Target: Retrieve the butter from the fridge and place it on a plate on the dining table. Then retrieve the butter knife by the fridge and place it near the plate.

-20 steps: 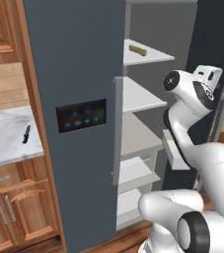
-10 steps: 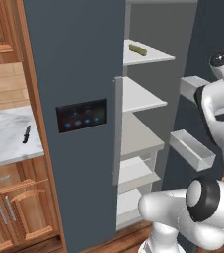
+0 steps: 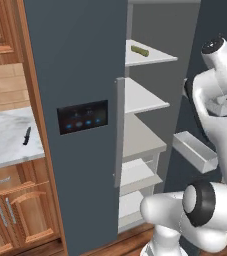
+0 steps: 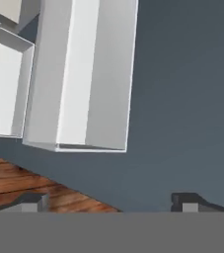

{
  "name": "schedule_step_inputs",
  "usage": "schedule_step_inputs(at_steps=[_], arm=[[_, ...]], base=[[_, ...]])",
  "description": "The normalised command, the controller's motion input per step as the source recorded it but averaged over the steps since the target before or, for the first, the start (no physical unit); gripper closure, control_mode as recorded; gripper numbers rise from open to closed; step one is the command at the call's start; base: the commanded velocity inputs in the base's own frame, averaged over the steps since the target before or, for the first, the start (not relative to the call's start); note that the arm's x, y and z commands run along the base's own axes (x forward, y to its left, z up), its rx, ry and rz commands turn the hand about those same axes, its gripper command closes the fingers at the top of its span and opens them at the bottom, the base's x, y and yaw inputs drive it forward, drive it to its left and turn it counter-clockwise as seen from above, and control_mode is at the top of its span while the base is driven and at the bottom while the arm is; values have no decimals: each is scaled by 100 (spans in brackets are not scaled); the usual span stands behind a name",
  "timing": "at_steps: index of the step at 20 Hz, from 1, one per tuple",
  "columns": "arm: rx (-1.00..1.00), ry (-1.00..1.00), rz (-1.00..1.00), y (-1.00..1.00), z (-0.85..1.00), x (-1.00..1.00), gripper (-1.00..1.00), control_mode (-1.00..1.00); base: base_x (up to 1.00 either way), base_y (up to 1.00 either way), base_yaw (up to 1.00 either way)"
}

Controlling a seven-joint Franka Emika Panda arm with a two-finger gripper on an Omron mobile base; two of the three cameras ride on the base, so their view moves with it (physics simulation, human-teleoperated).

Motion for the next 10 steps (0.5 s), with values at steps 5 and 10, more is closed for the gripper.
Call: schedule_step_inputs(at_steps=[5,10], arm=[[10,-8,-25,100,0,0,-100,-100],[26,-8,-36,100,0,-14,-100,-100]], base=[[0,0,0],[0,0,0]])
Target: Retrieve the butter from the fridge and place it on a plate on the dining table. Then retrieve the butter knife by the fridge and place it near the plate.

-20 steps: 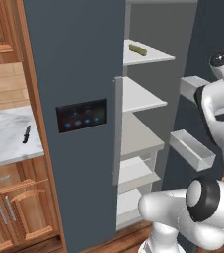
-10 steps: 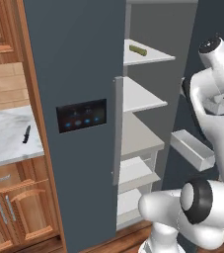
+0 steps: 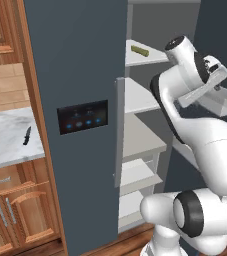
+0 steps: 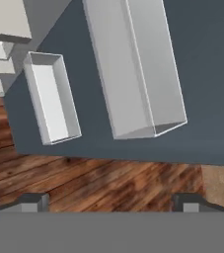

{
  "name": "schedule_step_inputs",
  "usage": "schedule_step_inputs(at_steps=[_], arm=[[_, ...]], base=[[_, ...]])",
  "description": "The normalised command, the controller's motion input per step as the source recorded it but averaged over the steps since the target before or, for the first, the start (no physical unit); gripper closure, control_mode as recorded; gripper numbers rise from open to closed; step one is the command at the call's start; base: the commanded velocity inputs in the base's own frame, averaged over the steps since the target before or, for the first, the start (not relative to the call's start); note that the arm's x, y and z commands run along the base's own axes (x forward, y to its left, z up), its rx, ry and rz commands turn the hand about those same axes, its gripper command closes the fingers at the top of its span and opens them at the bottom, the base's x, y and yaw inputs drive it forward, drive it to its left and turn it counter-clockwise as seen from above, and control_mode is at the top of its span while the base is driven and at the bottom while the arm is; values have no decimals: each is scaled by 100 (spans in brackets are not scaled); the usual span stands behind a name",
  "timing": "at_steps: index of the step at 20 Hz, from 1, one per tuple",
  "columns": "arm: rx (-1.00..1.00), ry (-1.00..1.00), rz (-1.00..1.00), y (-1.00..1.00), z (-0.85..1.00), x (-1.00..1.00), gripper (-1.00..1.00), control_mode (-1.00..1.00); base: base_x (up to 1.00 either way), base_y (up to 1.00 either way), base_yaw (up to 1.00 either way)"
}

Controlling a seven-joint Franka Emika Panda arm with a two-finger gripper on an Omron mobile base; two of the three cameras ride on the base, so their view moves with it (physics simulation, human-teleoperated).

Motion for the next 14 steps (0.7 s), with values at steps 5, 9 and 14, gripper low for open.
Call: schedule_step_inputs(at_steps=[5,9,14], arm=[[26,0,-42,100,-1,-23,-100,-100],[29,0,-24,100,-25,-46,-100,-100],[25,0,-3,81,-44,-71,-100,-100]], base=[[0,0,0],[0,0,0],[0,0,0]])
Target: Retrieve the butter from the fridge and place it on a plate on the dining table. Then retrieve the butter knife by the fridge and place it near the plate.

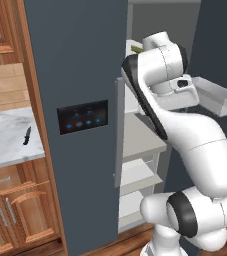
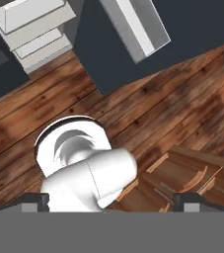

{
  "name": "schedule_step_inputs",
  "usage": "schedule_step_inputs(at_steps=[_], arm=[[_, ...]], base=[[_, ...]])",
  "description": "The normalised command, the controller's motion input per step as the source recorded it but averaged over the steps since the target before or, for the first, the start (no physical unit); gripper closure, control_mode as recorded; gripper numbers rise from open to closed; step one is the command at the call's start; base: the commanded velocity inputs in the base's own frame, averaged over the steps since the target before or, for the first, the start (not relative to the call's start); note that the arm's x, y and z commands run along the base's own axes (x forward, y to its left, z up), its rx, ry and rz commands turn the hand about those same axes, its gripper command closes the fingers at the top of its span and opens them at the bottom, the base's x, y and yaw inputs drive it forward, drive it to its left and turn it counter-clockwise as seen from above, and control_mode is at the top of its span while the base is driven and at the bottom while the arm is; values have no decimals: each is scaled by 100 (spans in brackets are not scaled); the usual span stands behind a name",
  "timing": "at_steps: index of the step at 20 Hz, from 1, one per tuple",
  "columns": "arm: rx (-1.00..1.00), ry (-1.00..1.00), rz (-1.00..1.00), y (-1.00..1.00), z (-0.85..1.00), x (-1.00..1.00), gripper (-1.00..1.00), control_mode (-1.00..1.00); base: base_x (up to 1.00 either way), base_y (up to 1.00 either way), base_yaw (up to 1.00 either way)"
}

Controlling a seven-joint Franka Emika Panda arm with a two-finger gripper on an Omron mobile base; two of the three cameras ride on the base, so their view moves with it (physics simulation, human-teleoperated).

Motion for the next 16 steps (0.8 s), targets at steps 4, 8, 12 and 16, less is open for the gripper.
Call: schedule_step_inputs(at_steps=[4,8,12,16], arm=[[11,-3,8,2,-2,-61,-100,-100],[26,0,0,0,-28,-30,-100,-100],[27,0,0,-1,-36,-28,-100,-100],[10,-5,0,0,-38,-42,-100,-100]], base=[[0,0,0],[0,0,0],[0,0,0],[0,0,0]])
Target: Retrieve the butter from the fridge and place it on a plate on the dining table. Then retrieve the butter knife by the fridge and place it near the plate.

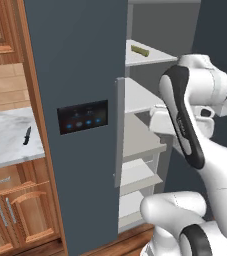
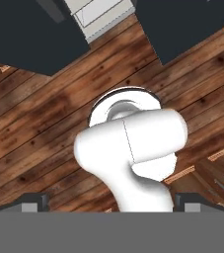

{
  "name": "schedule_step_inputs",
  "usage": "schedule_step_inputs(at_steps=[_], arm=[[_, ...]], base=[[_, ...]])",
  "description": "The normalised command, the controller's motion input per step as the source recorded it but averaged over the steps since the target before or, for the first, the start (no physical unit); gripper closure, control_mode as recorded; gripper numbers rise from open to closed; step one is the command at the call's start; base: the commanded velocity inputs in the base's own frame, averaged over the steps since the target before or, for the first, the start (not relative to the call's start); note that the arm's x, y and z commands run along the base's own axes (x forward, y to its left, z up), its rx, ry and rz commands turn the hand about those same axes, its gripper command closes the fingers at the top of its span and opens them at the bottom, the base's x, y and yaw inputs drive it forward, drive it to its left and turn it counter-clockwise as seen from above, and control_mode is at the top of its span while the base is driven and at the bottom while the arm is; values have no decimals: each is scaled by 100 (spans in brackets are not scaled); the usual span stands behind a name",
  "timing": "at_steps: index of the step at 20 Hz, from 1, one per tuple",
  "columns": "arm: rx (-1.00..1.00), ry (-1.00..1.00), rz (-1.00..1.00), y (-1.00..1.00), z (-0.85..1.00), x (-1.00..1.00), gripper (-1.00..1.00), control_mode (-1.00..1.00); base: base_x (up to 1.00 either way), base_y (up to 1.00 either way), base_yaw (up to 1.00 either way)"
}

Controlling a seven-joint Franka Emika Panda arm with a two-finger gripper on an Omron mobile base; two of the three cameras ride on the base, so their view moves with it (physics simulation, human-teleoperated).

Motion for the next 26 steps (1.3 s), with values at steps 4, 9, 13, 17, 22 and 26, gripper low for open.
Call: schedule_step_inputs(at_steps=[4,9,13,17,22,26], arm=[[-13,-7,2,4,-38,-52,-100,-100],[-4,0,-1,-26,-16,-6,-100,-100],[-1,-6,5,-39,-21,0,-100,-100],[-14,-1,0,-11,-35,17,-100,-100],[-2,3,-1,0,-14,1,-100,-100],[0,-1,0,0,0,5,-100,-100]], base=[[0,0,0],[0,0,0],[0,0,0],[0,0,0],[0,0,0],[0,0,0]])
